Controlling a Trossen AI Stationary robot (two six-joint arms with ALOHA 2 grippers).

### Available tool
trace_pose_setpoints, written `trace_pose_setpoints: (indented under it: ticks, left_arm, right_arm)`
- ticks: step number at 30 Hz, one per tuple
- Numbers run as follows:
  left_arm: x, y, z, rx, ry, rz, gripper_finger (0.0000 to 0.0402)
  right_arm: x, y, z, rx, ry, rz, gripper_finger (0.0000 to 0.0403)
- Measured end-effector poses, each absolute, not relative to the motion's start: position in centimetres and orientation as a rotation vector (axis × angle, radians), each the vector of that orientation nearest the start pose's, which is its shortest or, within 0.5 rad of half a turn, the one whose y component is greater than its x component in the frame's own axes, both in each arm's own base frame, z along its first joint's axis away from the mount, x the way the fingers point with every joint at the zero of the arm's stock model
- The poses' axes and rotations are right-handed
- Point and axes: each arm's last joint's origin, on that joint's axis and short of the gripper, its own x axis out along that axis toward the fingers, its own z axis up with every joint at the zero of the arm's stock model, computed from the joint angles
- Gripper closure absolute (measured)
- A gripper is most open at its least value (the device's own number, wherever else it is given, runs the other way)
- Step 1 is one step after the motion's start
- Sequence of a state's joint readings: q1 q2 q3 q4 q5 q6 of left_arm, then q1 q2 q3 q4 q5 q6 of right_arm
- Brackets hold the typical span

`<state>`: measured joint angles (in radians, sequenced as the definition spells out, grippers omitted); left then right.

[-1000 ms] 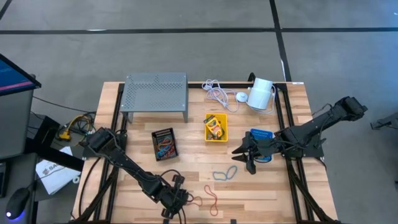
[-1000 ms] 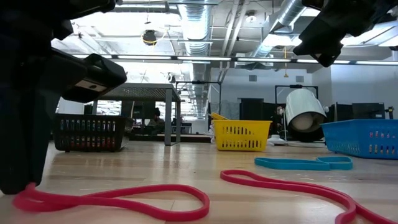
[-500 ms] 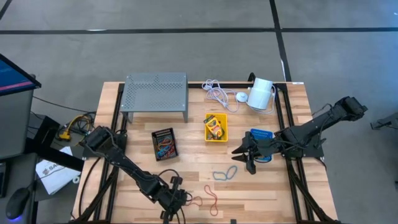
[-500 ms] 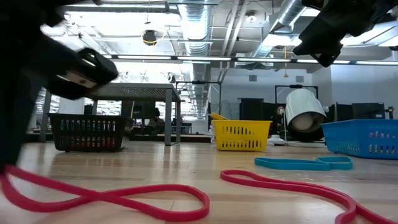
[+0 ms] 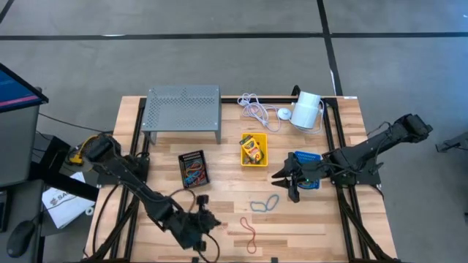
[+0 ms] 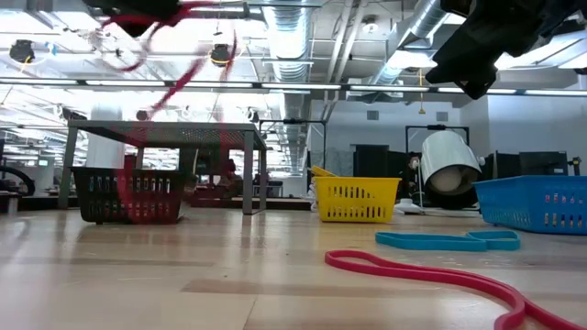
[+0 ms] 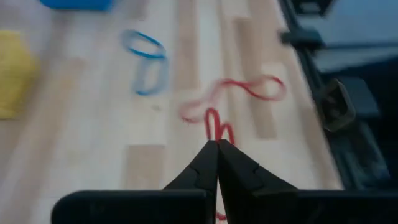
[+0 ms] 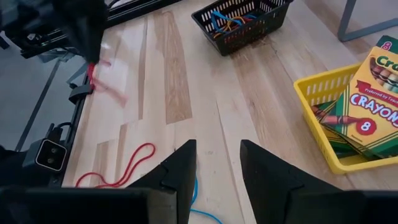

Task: Pick & Place Office Desk Supplies
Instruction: Put the red rubber band into the black bin

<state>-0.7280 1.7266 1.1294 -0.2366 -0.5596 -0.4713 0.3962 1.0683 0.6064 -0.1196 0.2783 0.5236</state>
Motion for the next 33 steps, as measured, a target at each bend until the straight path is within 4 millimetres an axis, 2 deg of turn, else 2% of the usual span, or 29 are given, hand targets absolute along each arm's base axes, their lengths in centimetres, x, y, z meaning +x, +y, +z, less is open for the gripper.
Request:
trace_pose_setpoints:
  ticks: [8,13,16,22,26,33]
  left_arm:
    - [23.9,-18.5,20.4,0.013,0.429,0.149,0.0401]
    - [20.7,-14.6,19.5,0.003,0.28,0.361,0.0401]
    - [18.8,-12.7,18.9,0.005,0.242,0.436,0.0401]
    - [16.2,-9.5,19.3,-0.081,0.177,0.472,0.0401]
    - [15.4,-8.6,19.1,-0.14,0.135,0.474,0.0401]
    - [15.5,-8.7,18.5,-0.134,0.169,0.425,0.0401]
  right_arm:
    - [20.5,7.7,22.7,0.317,0.562,-0.031,0.0282]
    - [20.5,7.7,22.7,0.317,0.562,-0.031,0.0282]
    - [20.5,7.7,22.7,0.316,0.561,-0.03,0.0282]
    - [20.5,7.7,22.7,0.295,0.558,-0.024,0.0282]
    - [20.6,7.7,22.9,0.304,0.533,-0.028,0.0282]
    - [20.7,7.8,23.1,0.32,0.505,-0.039,0.0282]
